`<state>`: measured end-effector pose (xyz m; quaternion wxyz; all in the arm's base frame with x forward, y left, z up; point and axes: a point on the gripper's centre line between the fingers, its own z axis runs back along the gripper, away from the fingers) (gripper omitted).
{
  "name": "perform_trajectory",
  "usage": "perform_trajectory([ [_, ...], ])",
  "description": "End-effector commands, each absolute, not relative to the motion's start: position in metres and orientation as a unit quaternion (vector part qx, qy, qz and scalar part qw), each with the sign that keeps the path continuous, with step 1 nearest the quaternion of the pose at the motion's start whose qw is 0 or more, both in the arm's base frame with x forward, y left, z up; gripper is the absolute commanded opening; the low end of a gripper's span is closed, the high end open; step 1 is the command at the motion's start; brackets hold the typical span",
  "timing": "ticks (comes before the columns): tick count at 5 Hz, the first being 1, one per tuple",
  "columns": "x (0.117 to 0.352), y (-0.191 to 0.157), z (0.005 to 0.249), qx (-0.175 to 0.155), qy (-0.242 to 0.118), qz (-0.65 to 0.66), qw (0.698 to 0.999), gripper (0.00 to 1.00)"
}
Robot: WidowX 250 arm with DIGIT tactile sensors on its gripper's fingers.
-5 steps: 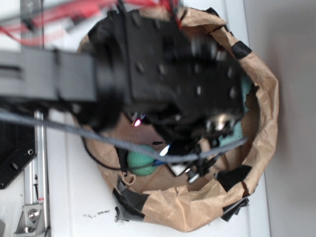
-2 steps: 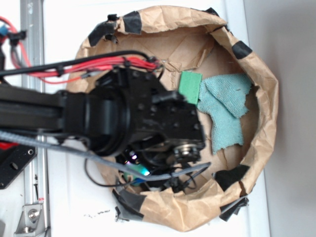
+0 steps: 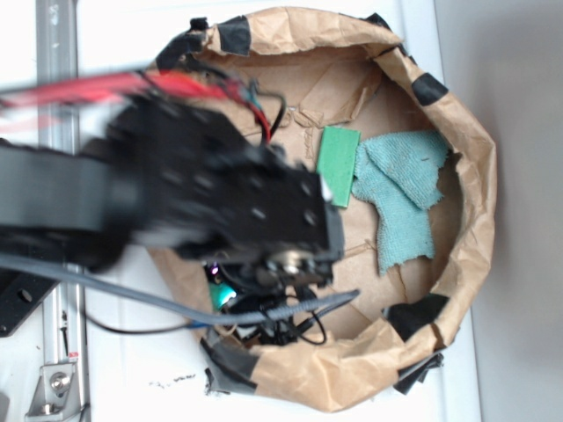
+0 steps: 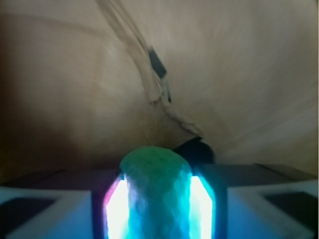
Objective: Grab the green ball.
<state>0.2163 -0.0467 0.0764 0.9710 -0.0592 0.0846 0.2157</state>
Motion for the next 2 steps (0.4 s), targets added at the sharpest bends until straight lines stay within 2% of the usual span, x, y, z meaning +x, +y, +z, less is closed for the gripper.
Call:
perform_trajectory([
  [1, 0.221, -0.016, 0.175, 0.043, -0.108, 0.188, 0.975, 0.00],
  [2, 0.229, -0.005, 0.178, 0.056, -0.117, 0.181, 0.975, 0.00],
])
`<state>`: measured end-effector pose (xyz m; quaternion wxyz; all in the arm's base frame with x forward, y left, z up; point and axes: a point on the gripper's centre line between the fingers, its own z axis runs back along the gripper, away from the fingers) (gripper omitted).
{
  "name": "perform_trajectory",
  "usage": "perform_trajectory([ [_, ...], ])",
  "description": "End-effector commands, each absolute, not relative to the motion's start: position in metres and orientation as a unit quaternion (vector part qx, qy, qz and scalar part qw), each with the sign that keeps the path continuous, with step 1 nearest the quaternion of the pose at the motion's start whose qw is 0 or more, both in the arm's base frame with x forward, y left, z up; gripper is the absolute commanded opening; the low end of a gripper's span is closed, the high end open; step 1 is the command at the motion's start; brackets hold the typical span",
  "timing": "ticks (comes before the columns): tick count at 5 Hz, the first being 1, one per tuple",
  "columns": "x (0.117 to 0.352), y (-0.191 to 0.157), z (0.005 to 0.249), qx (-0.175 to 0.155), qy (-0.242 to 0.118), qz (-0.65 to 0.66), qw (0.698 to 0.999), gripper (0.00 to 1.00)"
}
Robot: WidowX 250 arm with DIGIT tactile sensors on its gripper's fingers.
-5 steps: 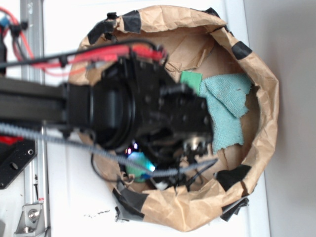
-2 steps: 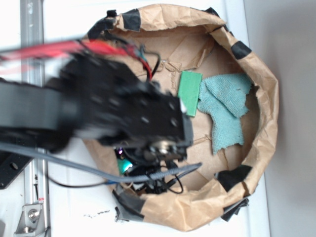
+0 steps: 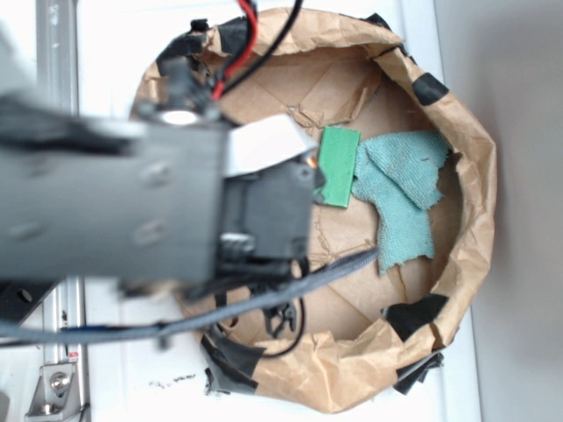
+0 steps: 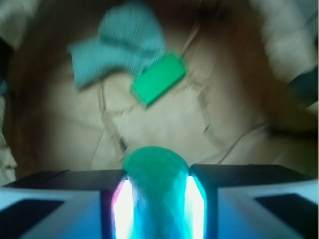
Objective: Grab the green ball.
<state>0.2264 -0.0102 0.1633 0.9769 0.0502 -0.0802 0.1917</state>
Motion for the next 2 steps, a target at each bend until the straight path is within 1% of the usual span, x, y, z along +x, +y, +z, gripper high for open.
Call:
perform_trajectory([
  [1, 0.2341, -0.0035, 0.1706, 0.059, -0.118, 0.177, 0.975, 0.00],
  [2, 0.2353, -0.0048, 0.1651, 0.060, -0.117, 0.176, 0.976, 0.00],
])
